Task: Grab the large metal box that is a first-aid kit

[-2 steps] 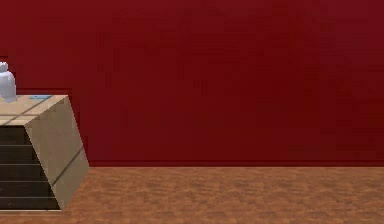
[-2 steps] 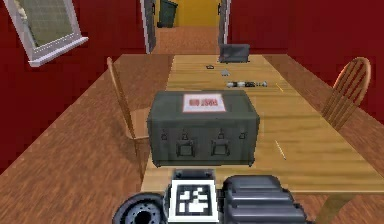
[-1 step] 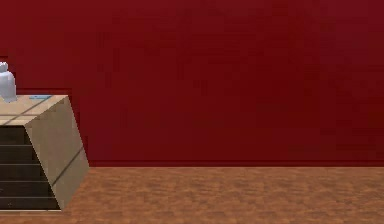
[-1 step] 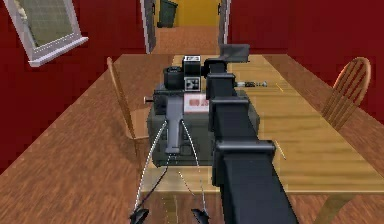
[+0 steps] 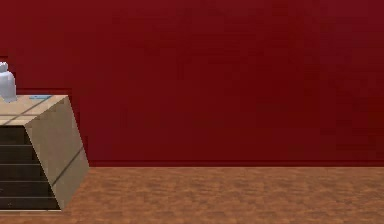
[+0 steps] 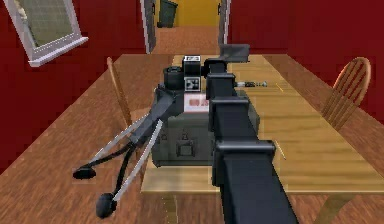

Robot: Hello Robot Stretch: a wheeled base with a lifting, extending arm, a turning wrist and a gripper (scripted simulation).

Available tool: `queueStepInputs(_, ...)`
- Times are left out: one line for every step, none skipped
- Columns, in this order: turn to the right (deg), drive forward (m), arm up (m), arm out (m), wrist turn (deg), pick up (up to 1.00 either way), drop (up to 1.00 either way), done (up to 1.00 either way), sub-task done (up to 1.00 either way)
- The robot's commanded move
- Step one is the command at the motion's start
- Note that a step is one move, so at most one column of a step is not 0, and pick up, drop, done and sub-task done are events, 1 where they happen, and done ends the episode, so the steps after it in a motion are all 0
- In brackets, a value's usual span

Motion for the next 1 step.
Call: queueStepInputs(0.0,0.00,0.00,0.00,45.0,0.00,0.00,0.00,0.00)
